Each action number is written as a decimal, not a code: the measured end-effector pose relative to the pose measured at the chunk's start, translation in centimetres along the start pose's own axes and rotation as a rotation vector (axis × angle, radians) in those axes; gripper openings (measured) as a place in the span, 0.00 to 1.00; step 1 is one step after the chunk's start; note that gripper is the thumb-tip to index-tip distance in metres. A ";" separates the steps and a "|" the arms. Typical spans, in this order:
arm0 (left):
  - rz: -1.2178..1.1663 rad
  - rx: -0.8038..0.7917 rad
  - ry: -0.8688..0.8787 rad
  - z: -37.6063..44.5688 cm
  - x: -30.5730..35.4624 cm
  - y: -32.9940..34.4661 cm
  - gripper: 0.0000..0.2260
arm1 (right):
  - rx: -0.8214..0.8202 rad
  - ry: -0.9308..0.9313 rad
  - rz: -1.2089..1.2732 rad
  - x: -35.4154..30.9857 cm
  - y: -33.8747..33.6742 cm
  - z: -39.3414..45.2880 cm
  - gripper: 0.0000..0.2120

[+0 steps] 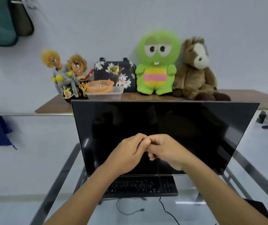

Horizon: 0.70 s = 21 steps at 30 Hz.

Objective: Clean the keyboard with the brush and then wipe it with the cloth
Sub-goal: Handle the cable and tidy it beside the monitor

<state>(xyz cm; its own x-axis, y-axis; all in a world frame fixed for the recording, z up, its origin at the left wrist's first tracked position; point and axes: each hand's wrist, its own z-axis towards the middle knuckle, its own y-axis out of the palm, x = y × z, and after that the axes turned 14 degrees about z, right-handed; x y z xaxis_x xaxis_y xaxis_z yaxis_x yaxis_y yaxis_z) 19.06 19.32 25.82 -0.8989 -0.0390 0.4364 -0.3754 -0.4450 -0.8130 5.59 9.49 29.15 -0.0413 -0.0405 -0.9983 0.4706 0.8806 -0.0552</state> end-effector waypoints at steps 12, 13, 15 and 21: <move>-0.601 -0.581 0.056 1.1 5.8 -4.9 0.15 | -0.113 -0.166 -0.040 -7.0 -7.4 -1.6 0.15; -0.704 -0.590 0.061 1.2 7.1 -5.1 0.15 | -0.112 -0.192 -0.005 -6.9 -7.2 -1.3 0.15; -0.949 -0.510 0.034 1.9 9.6 -5.4 0.15 | -0.136 -0.222 0.089 -6.7 -6.6 -0.9 0.12; -1.297 0.043 -0.038 7.0 11.7 -8.2 0.13 | -0.109 -0.254 0.185 -5.7 -3.5 0.4 0.19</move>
<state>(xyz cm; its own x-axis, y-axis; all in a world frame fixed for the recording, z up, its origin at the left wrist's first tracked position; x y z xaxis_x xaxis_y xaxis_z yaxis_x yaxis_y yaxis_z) 13.22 16.23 40.25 0.1196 0.4149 0.9020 -0.9535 -0.2052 0.2208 4.51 6.41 34.98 0.2640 0.0205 -0.9643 0.3523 0.9287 0.1162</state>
